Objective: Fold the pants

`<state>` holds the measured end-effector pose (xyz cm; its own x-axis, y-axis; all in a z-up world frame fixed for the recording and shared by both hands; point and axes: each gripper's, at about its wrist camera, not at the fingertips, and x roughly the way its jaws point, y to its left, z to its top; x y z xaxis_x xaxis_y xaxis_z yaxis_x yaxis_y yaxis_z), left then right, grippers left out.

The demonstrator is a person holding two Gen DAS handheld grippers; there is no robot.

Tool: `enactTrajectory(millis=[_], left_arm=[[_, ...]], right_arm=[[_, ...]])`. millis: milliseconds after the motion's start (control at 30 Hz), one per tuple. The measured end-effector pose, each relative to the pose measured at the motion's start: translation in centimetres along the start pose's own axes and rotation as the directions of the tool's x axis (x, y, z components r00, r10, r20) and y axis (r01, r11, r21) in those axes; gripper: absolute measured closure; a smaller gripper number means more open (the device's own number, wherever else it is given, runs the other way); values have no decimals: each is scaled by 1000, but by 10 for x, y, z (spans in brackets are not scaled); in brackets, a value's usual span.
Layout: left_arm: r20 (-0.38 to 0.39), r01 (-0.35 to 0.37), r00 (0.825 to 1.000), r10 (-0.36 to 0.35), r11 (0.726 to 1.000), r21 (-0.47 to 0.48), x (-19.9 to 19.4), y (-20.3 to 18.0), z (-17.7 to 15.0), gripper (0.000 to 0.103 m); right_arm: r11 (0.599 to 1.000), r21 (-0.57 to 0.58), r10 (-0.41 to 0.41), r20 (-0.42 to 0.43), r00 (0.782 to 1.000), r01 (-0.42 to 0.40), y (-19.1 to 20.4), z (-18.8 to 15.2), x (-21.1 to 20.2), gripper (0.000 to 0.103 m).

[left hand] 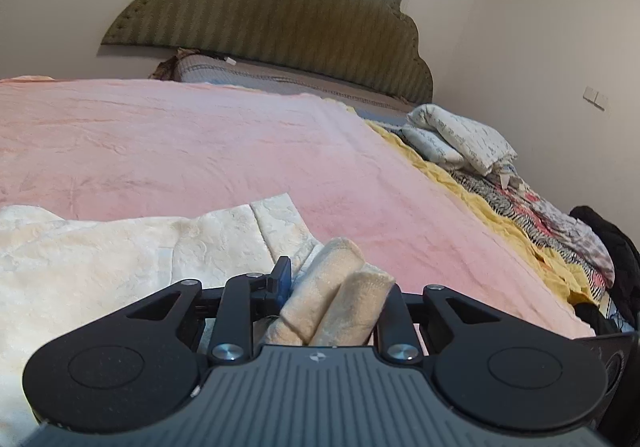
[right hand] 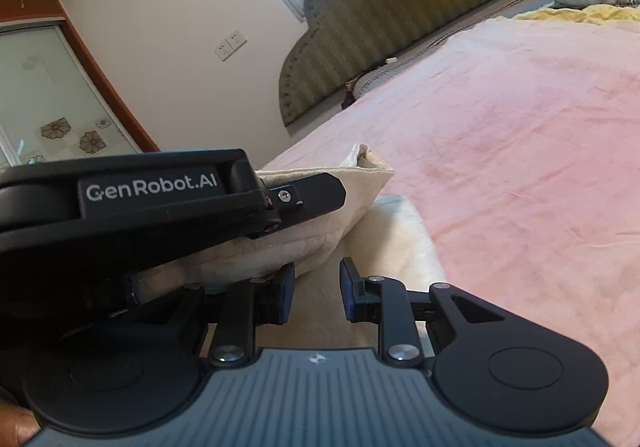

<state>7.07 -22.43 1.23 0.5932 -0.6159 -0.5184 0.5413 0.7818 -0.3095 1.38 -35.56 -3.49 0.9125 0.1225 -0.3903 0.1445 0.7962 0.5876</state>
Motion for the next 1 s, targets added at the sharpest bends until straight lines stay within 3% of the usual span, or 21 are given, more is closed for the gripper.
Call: enactTrajectory(millis=[167,233,300,400,500,600,700,833,1000], left_arm=[[-70,33,997,-37,998,-49,11,7,-6,67],[-94,54,994,-60,997,-56,9,7,-5,60],[-106,139,983,-148,986,-88,3,8,-1,50],[-92,213,971,-220,974,-80,-14,6,10,36],[-39,204,978,-204,979,-7,-40,11,17,29],[5,116,993,-116,993,16,-63,36,21,24],[25,11,1000,-10,998,-54,-86,79,22,24],[10,-73,997,76,978,-197,-116,141,8,24],[-67,-115,993,97,922,-369,-139,204,-17,24]], right_arm=[[996,-42,-87,-41,995,85,-7,-3,-3,79],[990,-71,-122,-35,992,119,-9,-3,-10,77],[983,-93,-158,-14,987,156,-13,-2,-20,68],[964,-118,-237,24,971,238,-19,2,-32,67],[956,-89,-275,71,959,280,-24,5,-44,66],[948,-90,-290,157,944,306,-16,5,-60,64],[960,-143,-219,163,962,242,3,2,-61,60],[959,-276,-58,46,997,69,39,-12,-41,54],[925,-372,33,-111,993,-73,78,-35,-13,54]])
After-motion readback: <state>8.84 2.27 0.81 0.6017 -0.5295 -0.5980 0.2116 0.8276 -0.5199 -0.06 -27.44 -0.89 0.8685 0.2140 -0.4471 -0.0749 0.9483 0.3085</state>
